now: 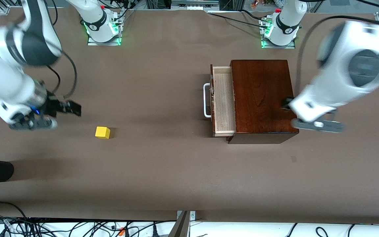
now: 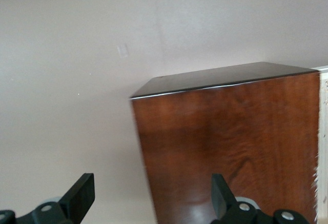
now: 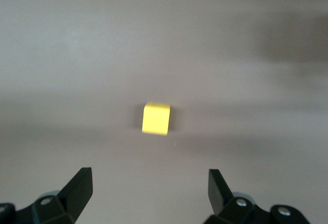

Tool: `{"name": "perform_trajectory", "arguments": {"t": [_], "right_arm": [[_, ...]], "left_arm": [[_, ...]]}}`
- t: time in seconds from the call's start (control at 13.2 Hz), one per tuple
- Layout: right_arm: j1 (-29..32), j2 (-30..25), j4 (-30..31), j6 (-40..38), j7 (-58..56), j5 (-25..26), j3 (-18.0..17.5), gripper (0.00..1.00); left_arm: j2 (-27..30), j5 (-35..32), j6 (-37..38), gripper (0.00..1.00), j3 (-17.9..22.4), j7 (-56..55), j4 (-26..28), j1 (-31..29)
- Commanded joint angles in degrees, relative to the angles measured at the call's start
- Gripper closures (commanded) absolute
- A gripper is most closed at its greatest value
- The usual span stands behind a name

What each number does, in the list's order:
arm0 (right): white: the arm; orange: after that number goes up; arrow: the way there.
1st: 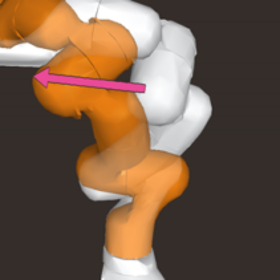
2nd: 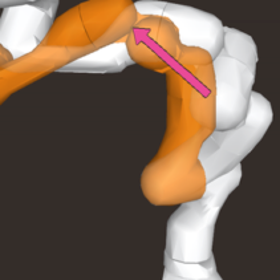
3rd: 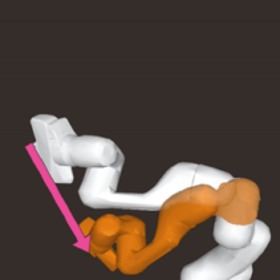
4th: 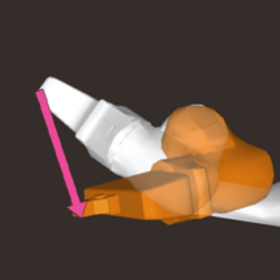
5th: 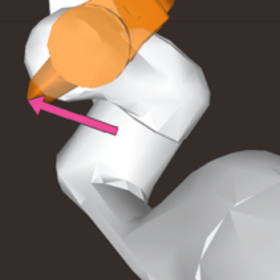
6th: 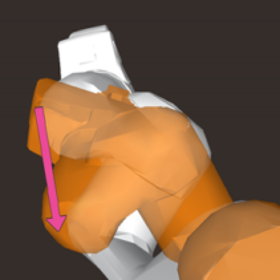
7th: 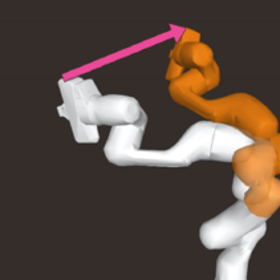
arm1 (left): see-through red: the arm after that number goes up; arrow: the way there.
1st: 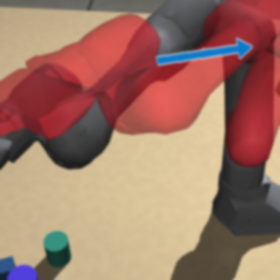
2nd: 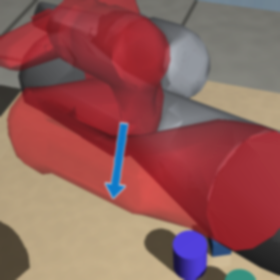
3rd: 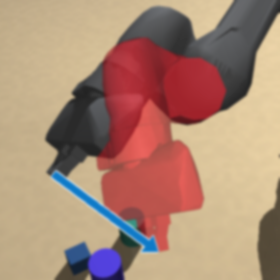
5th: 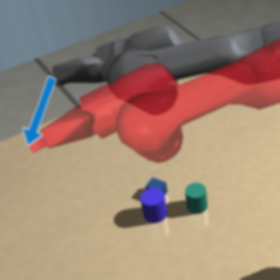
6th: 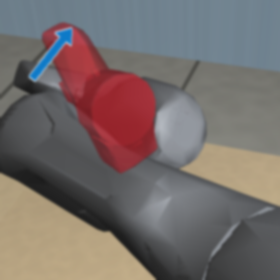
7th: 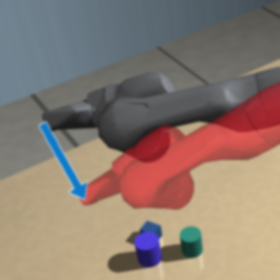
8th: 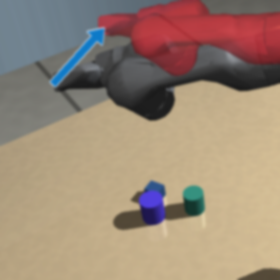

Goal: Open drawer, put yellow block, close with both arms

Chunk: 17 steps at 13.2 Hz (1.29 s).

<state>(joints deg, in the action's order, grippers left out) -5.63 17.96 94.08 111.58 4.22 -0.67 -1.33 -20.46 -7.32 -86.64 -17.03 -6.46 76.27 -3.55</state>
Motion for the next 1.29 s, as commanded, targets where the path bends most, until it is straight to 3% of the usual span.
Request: {"name": "perform_trajectory", "arguments": {"t": [0.0,0.23,0.45,0.53,0.68,0.98,1.06,1.21], "right_arm": [[0.1,8.29,-1.62,6.17,0.88,0.32,-0.17,0.0],[-0.17,14.19,-0.31,12.94,4.12,-0.21,-0.25,0.0],[-0.43,16.23,5.3,22.68,8.34,-0.39,-0.43,0.0],[-0.52,16.32,8.2,27.33,8.53,-0.39,-0.52,0.0],[-0.87,16.67,12.69,33.77,8.62,-0.47,-0.52,0.0],[-0.96,15.97,15.69,33.71,9.67,-0.39,-0.52,0.0],[-0.96,15.88,15.87,33.62,9.67,-0.39,-0.52,0.05],[-0.96,15.01,15.43,32.83,8.18,-0.21,-0.52,0.58]], "left_arm": [[6.63,4.06,0.86,0.0,4.6,4.0,4.39,-0.68],[14.2,6.95,-0.1,0.0,12.7,4.09,10.55,4.24],[22.72,7.41,-8.26,0.0,14.82,3.99,21.69,5.4],[23.79,7.32,-9.68,0.0,15.18,4.52,23.12,5.14],[23.1,7.06,-9.52,0.0,15.18,7.68,22.09,4.79],[22.04,6.79,-6.44,0.0,15.18,8.66,20.5,3.2],[21.69,6.79,-6.44,0.0,15.18,8.66,20.06,3.2],[21.43,6.79,-5.3,0.0,15.18,8.66,19.71,3.11]]}}
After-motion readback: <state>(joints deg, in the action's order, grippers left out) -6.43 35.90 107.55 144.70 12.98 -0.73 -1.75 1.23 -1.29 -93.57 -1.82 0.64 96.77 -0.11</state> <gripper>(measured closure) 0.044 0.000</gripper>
